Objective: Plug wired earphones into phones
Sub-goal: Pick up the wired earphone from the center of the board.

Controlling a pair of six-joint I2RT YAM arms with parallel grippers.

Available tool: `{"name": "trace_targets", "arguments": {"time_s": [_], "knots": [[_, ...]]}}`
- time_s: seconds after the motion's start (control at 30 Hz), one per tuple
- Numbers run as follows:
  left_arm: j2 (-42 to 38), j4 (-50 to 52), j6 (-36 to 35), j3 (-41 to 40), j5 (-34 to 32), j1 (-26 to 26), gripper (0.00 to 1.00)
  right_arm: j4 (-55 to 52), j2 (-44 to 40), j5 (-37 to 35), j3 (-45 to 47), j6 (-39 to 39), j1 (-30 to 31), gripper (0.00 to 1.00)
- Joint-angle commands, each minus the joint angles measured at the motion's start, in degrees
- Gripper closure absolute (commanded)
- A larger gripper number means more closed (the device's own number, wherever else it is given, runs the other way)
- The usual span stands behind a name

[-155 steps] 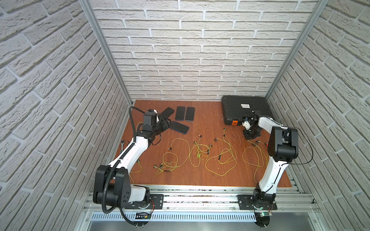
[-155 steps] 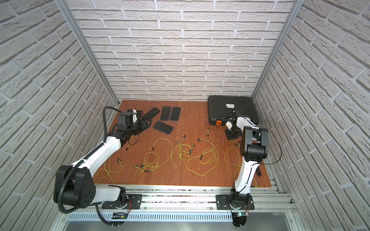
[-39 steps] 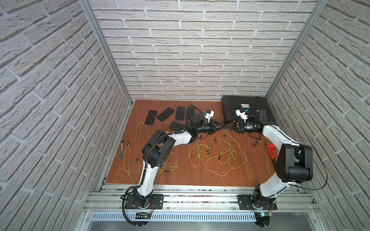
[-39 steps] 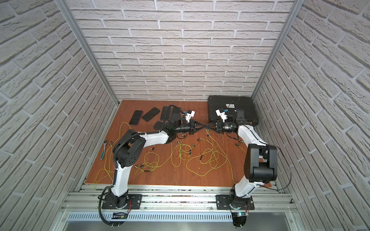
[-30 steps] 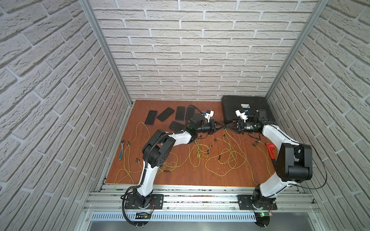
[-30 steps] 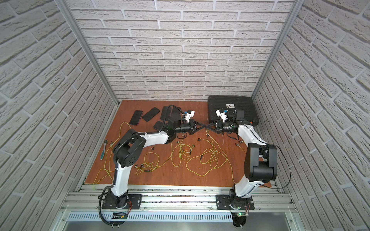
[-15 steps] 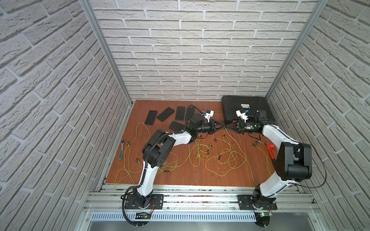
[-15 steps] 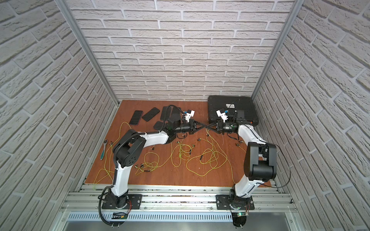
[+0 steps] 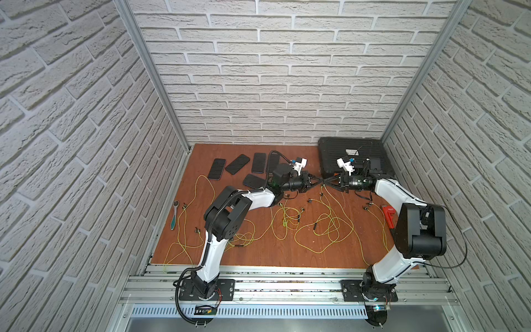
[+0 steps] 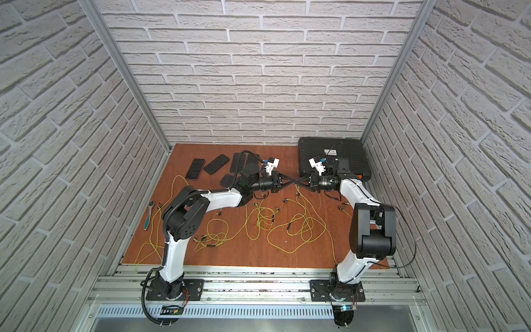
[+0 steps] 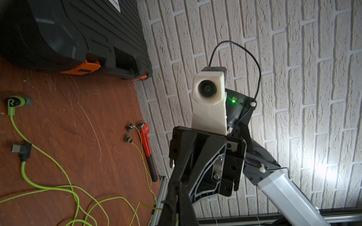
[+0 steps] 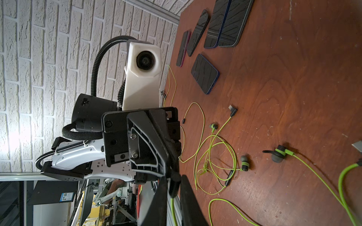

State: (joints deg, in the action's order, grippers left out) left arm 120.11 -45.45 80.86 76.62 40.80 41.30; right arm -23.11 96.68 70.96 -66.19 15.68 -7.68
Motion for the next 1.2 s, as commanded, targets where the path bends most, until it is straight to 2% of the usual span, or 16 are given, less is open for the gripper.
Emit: {"name": "trace_targets", "arguments": {"time_s": [0.0, 0.23, 0.27, 0.3, 0.4, 0.57, 0.73, 0.93, 1.03, 1.07, 1.1, 1.17], "knots": [[-0.2, -4.2, 0.2, 0.8, 0.2, 0.7, 1.0, 2.0, 0.4, 1.0, 0.3, 0.3, 0.9, 0.88], [-1.0, -3.2, -1.2, -0.1, -0.6, 0.6, 1.0, 2.7, -0.3, -0.2, 0.4, -0.2, 0.9, 0.94], [-1.2, -2.8, -1.6, -0.3, -0.8, 0.5, 0.97, 2.9, -0.6, -0.5, 0.5, -0.2, 0.9, 0.94], [-1.4, -2.3, -2.1, -0.4, -0.9, 0.4, 0.87, 2.9, -0.9, -0.7, 0.5, -0.2, 1.0, 0.94], [-2.1, -1.7, -2.8, -1.1, -1.0, -0.6, 0.68, 2.6, -2.1, -1.8, 0.5, -1.2, 0.9, 0.94], [-5.9, 2.4, -6.5, -3.4, -1.7, -4.6, 0.54, 1.9, -6.0, -7.7, 2.2, -4.2, 0.7, 0.94], [-10.2, 15.6, -14.5, -3.4, -3.9, -7.7, 0.46, 4.5, -10.5, -13.1, 4.5, -2.9, 0.7, 0.95], [-14.8, 33.9, -22.8, -2.5, -10.9, -11.7, 0.33, 2.0, -17.9, -23.1, 6.0, -4.4, 1.1, 0.95], [-16.1, 50.0, -29.6, 1.8, -19.1, -12.2, 0.23, -3.4, -20.1, -28.5, 4.6, -7.1, 1.9, 0.95], [-16.3, 55.9, -30.8, 3.3, -23.8, -12.5, 0.2, -5.7, -20.8, -31.0, 3.8, -8.1, 2.4, 0.95], [-16.5, 61.1, -30.5, 4.4, -28.6, -13.2, 0.19, -7.6, -21.6, -33.3, 3.2, -9.0, 2.9, 0.95], [-16.4, 67.8, -27.2, 5.7, -34.4, -14.7, 0.17, -9.5, -23.4, -37.6, 3.3, -9.6, 3.7, 0.95]]}}
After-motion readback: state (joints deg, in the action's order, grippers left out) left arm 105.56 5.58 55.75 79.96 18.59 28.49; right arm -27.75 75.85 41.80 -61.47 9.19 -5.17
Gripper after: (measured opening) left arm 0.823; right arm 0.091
